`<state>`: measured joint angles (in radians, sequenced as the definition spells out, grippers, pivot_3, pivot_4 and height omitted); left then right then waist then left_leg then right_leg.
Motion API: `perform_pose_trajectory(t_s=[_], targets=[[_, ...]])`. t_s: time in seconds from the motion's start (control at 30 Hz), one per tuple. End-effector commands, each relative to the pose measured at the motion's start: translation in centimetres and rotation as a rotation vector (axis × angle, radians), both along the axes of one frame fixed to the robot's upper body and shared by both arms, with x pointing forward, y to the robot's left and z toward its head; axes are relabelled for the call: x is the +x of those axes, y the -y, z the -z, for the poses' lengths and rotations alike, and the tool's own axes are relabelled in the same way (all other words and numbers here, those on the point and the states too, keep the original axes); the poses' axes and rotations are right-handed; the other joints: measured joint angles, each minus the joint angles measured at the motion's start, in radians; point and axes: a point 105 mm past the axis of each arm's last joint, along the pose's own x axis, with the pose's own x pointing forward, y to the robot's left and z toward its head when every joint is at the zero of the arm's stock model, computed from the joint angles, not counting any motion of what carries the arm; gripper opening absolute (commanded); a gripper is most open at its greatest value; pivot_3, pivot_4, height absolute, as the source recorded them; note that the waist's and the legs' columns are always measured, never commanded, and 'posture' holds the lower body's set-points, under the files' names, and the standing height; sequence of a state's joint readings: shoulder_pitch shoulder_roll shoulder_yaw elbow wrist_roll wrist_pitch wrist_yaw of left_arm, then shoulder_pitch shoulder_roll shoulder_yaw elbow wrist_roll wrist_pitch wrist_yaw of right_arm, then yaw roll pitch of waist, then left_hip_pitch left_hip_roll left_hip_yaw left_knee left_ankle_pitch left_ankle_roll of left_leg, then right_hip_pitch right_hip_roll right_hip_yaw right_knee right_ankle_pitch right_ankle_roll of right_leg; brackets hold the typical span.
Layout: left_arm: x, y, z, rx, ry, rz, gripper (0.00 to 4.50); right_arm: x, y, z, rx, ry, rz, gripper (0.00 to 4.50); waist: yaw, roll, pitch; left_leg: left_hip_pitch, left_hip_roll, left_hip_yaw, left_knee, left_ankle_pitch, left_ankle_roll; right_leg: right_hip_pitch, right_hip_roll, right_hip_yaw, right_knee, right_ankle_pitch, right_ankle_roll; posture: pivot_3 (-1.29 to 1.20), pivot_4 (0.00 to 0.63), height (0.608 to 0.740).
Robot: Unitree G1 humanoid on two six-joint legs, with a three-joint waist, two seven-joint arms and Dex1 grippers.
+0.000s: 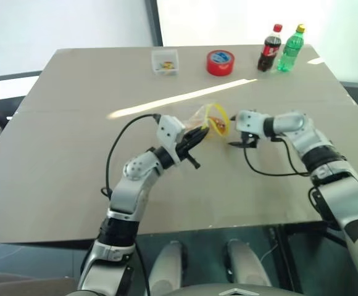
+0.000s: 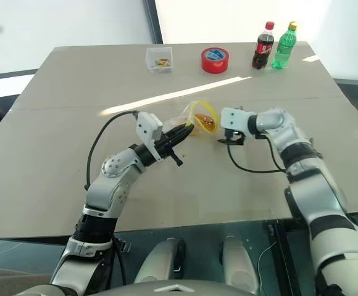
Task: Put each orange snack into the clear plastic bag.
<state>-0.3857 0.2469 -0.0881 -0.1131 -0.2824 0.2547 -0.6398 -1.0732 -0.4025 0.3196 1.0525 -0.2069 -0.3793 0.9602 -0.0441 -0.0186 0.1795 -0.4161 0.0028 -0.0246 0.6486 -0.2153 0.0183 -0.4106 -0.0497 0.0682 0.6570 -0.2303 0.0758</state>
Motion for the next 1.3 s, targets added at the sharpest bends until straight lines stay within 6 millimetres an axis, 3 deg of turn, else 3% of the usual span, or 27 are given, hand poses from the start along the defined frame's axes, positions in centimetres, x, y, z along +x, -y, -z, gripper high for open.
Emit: perform_pose_trajectory(t_s=[0.03, 0.1, 0.17, 0.43, 0.73, 0.87, 1.03, 1.13, 1.3], targets=[[-0.6, 0.2, -1.5, -0.02, 0.052, 0.028, 0.0, 0.9, -0.9, -2.8, 0.101, 0.078, 0.014, 4.25, 0.002, 0.0, 0.0, 0.0, 0.0, 0.0, 0.0, 0.0, 0.0, 0.0, 0.0, 0.0, 0.0, 0.0, 0.0, 0.0, 0.15, 0.74], [-0.8, 0.1, -1.5, -0.021, 0.05, 0.028, 0.0, 0.9, -1.6, -2.8, 0.113, 0.091, 0.004, 4.25, 0.005, 0.0, 0.0, 0.0, 0.0, -0.001, 0.0, 0.0, 0.0, 0.0, 0.0, 0.0, 0.0, 0.0, 0.0, 0.0, 0.15, 0.74], [-0.9, 0.1, -1.5, -0.02, 0.049, 0.028, 0.0, 1.0, -2.0, -2.8, 0.118, 0.104, -0.002, 3.73, 0.004, 0.0, 0.0, 0.0, 0.0, 0.0, 0.0, 0.0, 0.0, 0.0, 0.0, 0.0, -0.001, 0.0, 0.0, 0.0, 0.15, 0.74], [-0.9, -0.4, -1.4, -0.018, 0.045, -0.002, 0.0, 0.6, -1.4, -2.4, 0.062, 0.137, -0.04, 0.12, 0.0, 0.0, 0.0, 0.0, 0.0, -0.001, 0.0, 0.0, 0.0, 0.0, 0.0, 0.0, 0.0, 0.0, 0.0, 0.0, 0.15, 0.74], [-0.2, -1.3, -2.9, -0.022, 0.081, -0.025, 0.0, 0.8, 2.1, -5.0, -0.092, 0.213, -0.04, 0.03, 0.003, 0.001, 0.001, 0.0, 0.0, -0.001, 0.0, 0.0, 0.0, 0.0, 0.0, 0.0, 0.0, 0.0, 0.0, 0.0, 0.15, 0.74], [0.2, -1.3, -4.4, -0.016, 0.112, -0.013, 0.0, -0.8, 4.3, -7.1, -0.213, 0.154, -0.094, 0.03, 0.003, 0.002, 0.001, -0.001, -0.001, 0.0, 0.0, 0.0, 0.0, 0.0, 0.0, 0.0, -0.001, 0.0, 0.0, 0.0, 0.15, 0.74], [0.3, 0.2, -6.3, -0.066, 0.111, 0.052, 0.0, -4.1, 6.9, -9.1, -0.415, 0.053, -0.14, 0.03, 0.007, 0.003, 0.003, -0.001, 0.0, -0.001, 0.0, 0.0, 0.0, 0.0, 0.0, -0.001, -0.001, 0.0, 0.0, 0.0, 0.15, 0.74], [0.1, 1.5, -5.7, -0.061, 0.079, 0.103, 0.0, -5.2, 8.2, -9.0, -0.543, 0.023, -0.106, 0.03, 0.005, 0.003, 0.003, -0.002, 0.0, -0.001, 0.0, 0.0, 0.0, 0.0, 0.0, -0.002, -0.002, 0.0, 0.0, 0.0, 0.15, 0.74], [-0.2, 2.6, -2.4, -0.02, -0.003, 0.137, 0.0, -4.1, 8.1, -8.4, -0.574, 0.08, -0.008, 0.03, 0.002, 0.003, 0.003, 0.0, 0.0, 0.0, 0.0, 0.0, 0.0, 0.0, 0.0, -0.001, -0.001, 0.0, 0.0, 0.0, 0.15, 0.74]])
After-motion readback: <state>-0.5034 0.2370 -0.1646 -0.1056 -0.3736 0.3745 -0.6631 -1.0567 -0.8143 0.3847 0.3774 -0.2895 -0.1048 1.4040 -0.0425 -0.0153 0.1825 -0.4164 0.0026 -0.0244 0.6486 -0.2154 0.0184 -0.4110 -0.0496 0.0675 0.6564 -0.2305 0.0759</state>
